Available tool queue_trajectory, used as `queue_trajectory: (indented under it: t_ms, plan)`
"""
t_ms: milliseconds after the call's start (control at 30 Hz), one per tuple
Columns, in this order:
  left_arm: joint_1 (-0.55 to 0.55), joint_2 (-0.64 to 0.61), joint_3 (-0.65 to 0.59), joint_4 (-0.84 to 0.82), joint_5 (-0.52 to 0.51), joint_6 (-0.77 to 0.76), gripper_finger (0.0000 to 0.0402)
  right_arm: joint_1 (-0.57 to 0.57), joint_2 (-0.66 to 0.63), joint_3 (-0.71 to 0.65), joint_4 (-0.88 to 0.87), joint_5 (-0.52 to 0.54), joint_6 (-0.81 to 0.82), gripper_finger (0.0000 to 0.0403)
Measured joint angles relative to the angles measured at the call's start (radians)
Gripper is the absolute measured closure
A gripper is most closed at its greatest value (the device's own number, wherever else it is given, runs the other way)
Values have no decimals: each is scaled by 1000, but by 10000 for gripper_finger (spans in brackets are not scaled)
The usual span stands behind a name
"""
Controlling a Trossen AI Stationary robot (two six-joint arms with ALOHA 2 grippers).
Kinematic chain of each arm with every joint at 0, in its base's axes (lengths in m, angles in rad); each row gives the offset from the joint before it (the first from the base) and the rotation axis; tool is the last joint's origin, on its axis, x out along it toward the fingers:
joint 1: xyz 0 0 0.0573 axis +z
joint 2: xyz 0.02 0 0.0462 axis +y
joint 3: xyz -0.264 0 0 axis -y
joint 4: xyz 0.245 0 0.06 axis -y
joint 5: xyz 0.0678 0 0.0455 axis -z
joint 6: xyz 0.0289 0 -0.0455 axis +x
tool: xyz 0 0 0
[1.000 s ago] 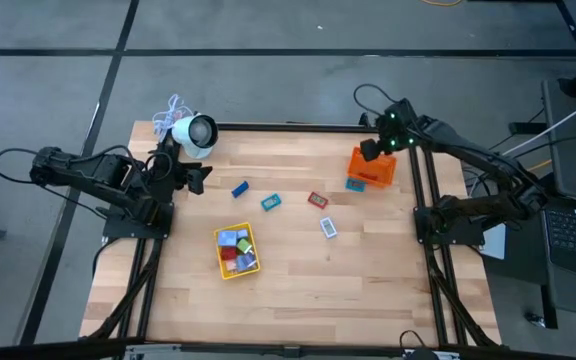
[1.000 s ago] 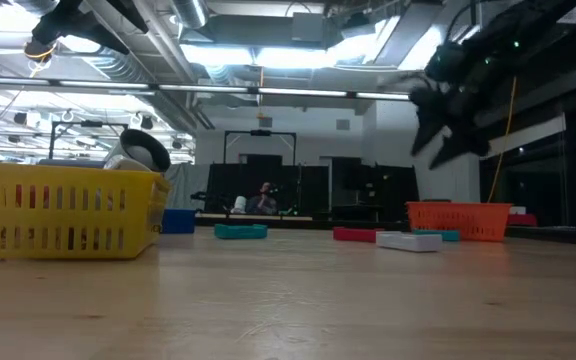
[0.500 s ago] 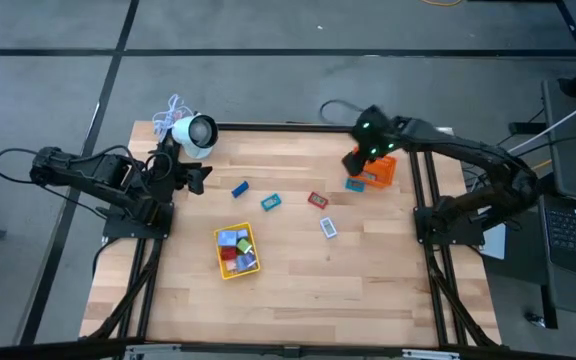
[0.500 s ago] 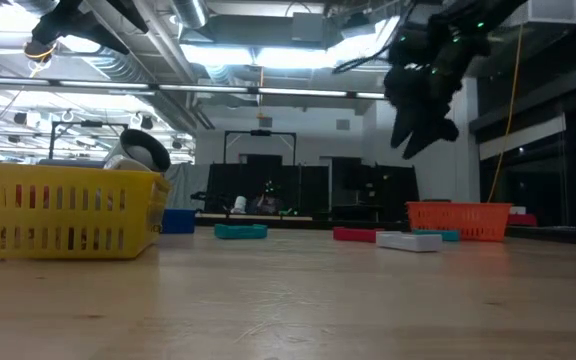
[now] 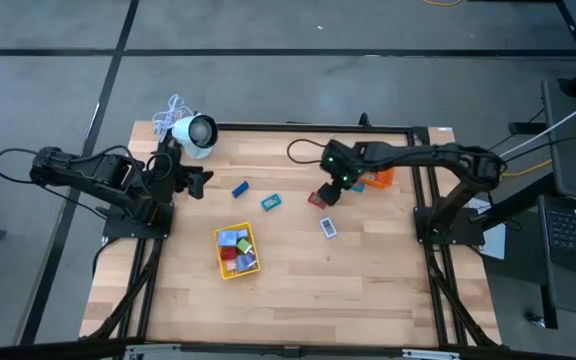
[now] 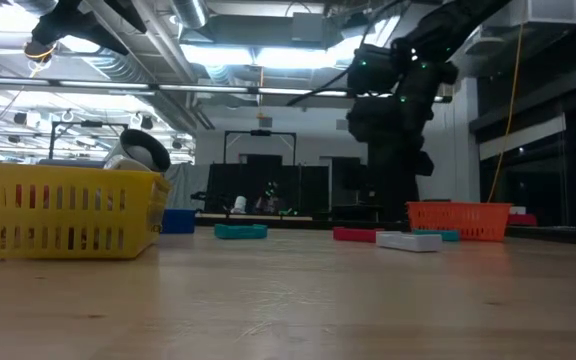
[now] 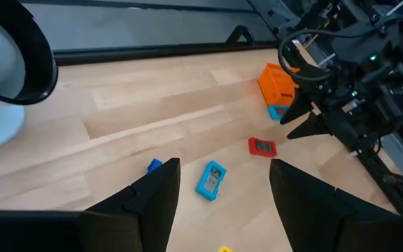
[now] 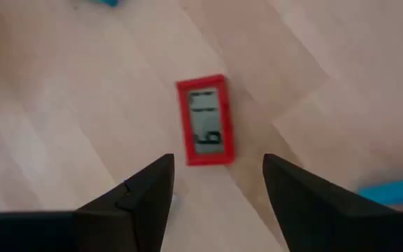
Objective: Pick & Place Office items
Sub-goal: Put the red digital timer into the orange bin
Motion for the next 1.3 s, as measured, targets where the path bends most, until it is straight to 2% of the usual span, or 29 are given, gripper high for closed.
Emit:
queue_trajectory:
  t_ms: [667, 833, 1300]
  plan:
    - [0, 0, 0, 0, 77, 27, 186, 18, 123, 0, 109, -36, 40, 178]
    - [0, 0, 0, 0, 78, 37, 186, 17, 163, 1, 139, -96, 41, 178]
    - [1, 0, 0, 0, 90, 34, 186, 14, 211, 9, 147, -116, 93, 178]
